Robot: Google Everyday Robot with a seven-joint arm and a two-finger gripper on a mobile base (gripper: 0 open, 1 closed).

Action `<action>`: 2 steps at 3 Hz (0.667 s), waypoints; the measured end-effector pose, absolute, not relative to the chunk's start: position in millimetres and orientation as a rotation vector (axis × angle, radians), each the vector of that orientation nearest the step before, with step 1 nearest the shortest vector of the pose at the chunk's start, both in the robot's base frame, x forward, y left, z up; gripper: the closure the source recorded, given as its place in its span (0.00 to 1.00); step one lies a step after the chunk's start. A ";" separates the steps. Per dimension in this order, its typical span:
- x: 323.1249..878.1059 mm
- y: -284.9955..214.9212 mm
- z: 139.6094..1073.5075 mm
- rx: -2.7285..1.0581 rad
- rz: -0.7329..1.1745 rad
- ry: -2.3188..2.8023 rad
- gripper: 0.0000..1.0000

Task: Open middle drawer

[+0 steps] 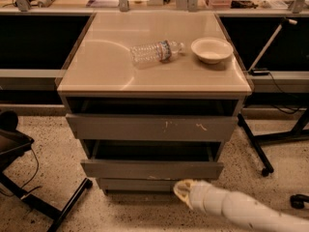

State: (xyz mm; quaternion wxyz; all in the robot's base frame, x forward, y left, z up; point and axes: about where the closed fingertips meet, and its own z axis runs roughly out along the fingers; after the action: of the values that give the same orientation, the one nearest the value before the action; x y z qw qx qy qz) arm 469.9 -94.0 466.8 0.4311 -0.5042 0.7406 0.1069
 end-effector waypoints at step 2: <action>419.0 -108.6 449.1 -1.234 0.295 1.908 0.58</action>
Offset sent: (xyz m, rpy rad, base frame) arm -0.0503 -0.0141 -0.0174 0.0051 0.0555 -0.0240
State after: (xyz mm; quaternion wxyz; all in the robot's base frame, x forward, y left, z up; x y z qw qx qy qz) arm 419.0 -108.6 449.1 0.4126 -0.4905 0.7585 0.1175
